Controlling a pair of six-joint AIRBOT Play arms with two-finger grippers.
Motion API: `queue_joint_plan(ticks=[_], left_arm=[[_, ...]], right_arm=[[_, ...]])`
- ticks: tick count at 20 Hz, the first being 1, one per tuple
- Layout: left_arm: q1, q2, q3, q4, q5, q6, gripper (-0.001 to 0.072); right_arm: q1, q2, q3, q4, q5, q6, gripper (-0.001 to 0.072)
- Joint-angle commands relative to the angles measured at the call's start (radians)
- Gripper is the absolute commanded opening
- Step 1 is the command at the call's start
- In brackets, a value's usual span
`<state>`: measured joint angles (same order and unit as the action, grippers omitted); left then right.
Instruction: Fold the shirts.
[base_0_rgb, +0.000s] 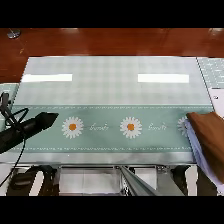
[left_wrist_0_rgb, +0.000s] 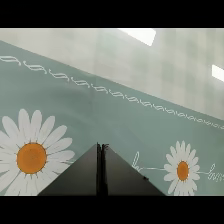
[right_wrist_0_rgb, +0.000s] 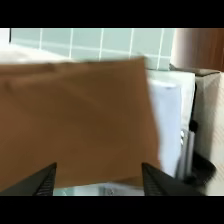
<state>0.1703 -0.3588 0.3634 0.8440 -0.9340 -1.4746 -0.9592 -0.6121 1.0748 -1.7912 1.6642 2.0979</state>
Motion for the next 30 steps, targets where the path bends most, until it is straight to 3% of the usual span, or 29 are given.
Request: queue_joint_plan(ticks=[1,3,4,5,6,7,8,9,10,12,15,16,18,30], left_arm=[[0.021,-0.001,0.053,0.002,-0.027,0.080,0.0019],[0.064,-0.048,0.161,0.000,0.031,0.095,0.0018],[0.077,-0.101,0.240,-0.001,0.039,0.095,0.0018],[0.077,-0.177,0.347,-0.025,0.037,0.117,0.0017],[0.064,-0.259,0.456,-0.075,0.029,0.165,0.0017],[0.028,-0.353,0.583,-0.102,0.021,0.213,0.0017],[-0.023,-0.434,0.695,-0.071,0.006,0.245,0.0015],[-0.086,-0.507,0.793,0.035,-0.004,0.219,0.0015],[-0.152,-0.561,0.851,0.163,0.005,0.132,0.0015],[-0.298,-0.663,0.876,0.389,0.013,-0.046,0.0015],[-0.418,-0.824,0.832,0.595,-0.026,-0.184,0.0016],[-0.418,-0.871,0.834,0.608,-0.068,-0.208,0.0017],[-0.412,-0.920,0.834,0.607,-0.110,-0.218,0.0018],[-0.412,-0.931,0.835,0.607,-0.088,-0.214,0.0018]], right_arm=[[-0.052,0.053,-0.031,0.220,-0.395,-0.130,0.0618],[-0.051,-0.016,0.041,0.564,-0.689,-0.190,0.0616],[-0.027,-0.084,0.094,0.777,-0.757,-0.263,0.0599],[0.029,-0.161,0.154,0.953,-0.771,-0.370,0.0506],[0.126,-0.248,0.225,1.105,-0.758,-0.513,0.0333],[0.246,-0.325,0.291,1.184,-0.740,-0.640,0.0118],[0.396,-0.399,0.351,1.196,-0.722,-0.767,0.0024],[0.531,-0.457,0.390,1.145,-0.686,-0.859,0.0025],[0.671,-0.512,0.406,1.035,-0.642,-0.877,0.0024],[0.913,-0.609,0.378,0.776,-0.608,-0.814,0.0024],[1.144,-0.764,0.243,0.414,-0.625,-0.566,0.0022],[1.163,-0.806,0.211,0.363,-0.625,-0.471,0.0022],[1.159,-0.855,0.193,0.336,-0.608,-0.415,0.0023],[1.154,-0.834,0.193,0.308,-0.621,-0.410,0.0024]])
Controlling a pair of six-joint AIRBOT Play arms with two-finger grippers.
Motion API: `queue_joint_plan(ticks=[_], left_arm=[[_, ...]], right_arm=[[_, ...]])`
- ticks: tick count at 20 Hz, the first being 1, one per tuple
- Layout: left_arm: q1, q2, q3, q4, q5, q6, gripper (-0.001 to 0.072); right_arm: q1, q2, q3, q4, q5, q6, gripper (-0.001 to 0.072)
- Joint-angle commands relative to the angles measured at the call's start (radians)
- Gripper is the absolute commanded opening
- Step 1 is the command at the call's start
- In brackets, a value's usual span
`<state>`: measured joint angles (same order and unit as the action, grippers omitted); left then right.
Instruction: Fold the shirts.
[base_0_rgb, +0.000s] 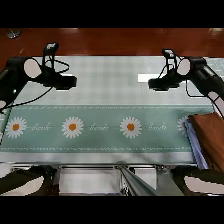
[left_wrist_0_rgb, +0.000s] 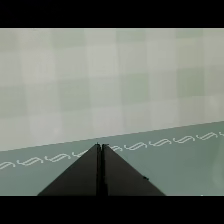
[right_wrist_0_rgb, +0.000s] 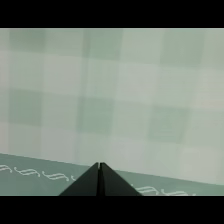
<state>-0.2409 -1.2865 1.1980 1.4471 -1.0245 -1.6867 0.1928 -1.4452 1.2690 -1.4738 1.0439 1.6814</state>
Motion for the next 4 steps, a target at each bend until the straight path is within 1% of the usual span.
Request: queue_joint_plan(ticks=[1,4], left_arm=[[-0.001,-0.003,0.000,0.004,0.003,-0.002,0.0018],[-0.001,-0.004,0.000,0.004,0.003,-0.002,0.0018]], right_arm=[[0.002,-0.001,-0.001,-0.010,-0.001,0.006,0.0023],[0.002,-0.001,-0.001,-0.010,-0.001,0.006,0.0024]])
